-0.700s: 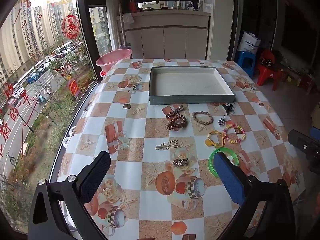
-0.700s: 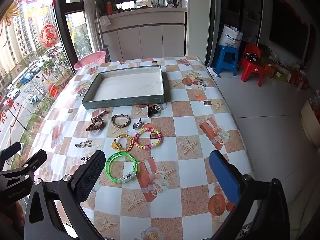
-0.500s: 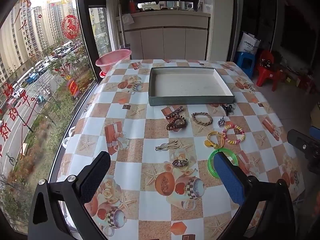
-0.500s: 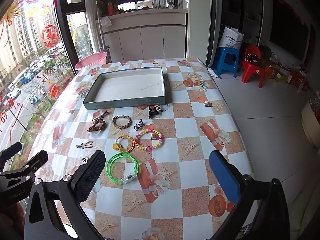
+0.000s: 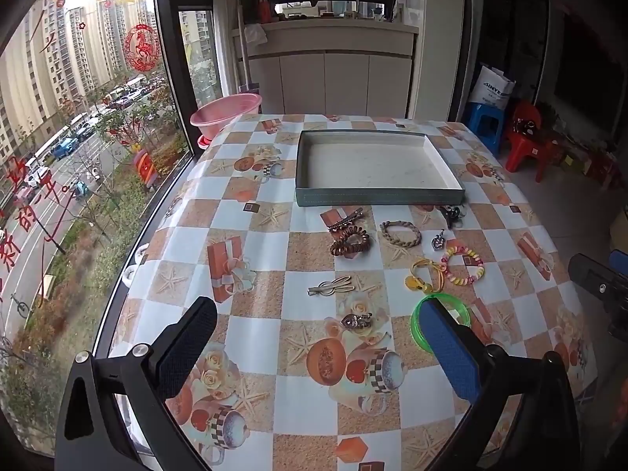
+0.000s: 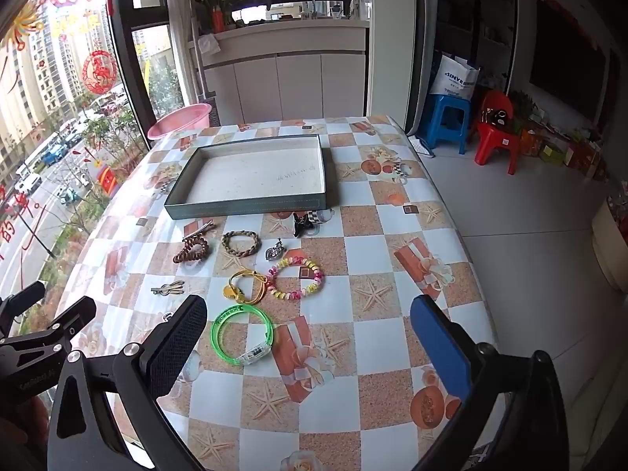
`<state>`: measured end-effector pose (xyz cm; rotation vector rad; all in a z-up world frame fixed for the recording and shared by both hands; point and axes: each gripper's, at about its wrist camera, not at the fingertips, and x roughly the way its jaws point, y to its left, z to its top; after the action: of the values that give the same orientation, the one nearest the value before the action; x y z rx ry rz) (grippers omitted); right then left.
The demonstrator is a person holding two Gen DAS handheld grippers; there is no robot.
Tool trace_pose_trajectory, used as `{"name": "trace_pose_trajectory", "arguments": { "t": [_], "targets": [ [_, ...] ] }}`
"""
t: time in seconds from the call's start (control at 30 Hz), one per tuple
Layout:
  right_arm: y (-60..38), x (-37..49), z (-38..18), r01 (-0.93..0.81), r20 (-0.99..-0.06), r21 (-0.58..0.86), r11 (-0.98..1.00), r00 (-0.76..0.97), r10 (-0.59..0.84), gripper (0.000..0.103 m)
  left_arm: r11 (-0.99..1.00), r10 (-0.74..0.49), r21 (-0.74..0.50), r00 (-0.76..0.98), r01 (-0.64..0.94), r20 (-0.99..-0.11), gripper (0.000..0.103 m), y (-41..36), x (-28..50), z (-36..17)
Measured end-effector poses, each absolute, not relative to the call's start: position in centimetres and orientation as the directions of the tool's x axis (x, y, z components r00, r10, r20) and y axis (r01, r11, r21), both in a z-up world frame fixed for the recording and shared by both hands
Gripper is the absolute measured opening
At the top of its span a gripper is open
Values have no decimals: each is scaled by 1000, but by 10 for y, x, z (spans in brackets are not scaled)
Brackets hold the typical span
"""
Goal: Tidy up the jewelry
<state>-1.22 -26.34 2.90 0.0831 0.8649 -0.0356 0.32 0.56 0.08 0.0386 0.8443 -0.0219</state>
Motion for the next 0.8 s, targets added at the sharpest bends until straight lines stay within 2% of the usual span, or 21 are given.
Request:
{"name": "trace_pose_trajectory", "arguments": {
  "t": [0.8],
  "targets": [
    [-262, -11, 30, 62, -761, 56, 997, 649, 3, 103, 999, -1, 27, 662, 32, -749, 103, 8, 4, 0]
  ]
}}
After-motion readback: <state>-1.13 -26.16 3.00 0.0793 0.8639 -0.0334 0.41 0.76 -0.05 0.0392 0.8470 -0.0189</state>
